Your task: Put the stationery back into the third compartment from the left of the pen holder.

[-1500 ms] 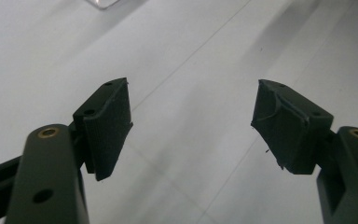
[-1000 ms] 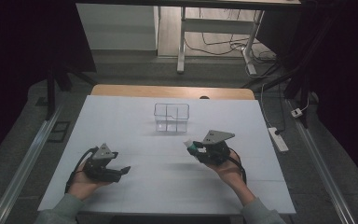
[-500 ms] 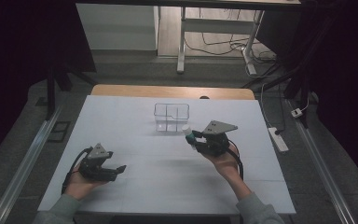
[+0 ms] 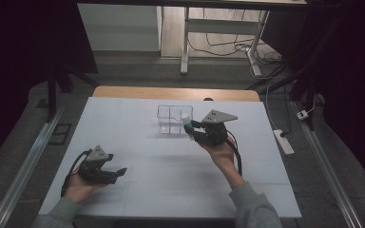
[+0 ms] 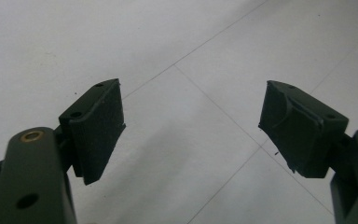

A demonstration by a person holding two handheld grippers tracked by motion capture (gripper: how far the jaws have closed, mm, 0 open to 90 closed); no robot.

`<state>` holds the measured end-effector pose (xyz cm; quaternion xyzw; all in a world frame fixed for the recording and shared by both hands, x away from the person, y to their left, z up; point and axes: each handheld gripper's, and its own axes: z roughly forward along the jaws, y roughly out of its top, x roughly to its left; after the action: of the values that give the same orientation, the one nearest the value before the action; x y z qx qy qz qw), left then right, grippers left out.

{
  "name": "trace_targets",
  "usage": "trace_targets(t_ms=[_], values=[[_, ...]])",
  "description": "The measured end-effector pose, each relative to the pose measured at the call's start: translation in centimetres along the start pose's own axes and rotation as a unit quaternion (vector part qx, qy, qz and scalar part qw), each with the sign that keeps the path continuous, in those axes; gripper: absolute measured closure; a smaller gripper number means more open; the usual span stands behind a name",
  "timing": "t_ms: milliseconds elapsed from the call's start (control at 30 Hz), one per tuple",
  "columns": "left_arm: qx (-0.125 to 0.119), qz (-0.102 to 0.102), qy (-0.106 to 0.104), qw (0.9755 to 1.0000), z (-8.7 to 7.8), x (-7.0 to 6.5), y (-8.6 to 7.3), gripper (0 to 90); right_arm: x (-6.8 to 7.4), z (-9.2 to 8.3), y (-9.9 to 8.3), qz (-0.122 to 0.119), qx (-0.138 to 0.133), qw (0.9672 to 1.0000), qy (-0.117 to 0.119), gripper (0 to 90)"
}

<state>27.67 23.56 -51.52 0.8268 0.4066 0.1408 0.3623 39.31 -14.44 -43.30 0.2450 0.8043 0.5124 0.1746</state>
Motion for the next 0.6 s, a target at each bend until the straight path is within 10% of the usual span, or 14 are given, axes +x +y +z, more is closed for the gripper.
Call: trace_targets(t_ms=[600], values=[[0.006,0.000,0.002,1.0000,0.2,-0.1,-0.1,20.6,-2.4,2.8,1.7,0.033,-0.020,0.9992,-0.013,64.9]])
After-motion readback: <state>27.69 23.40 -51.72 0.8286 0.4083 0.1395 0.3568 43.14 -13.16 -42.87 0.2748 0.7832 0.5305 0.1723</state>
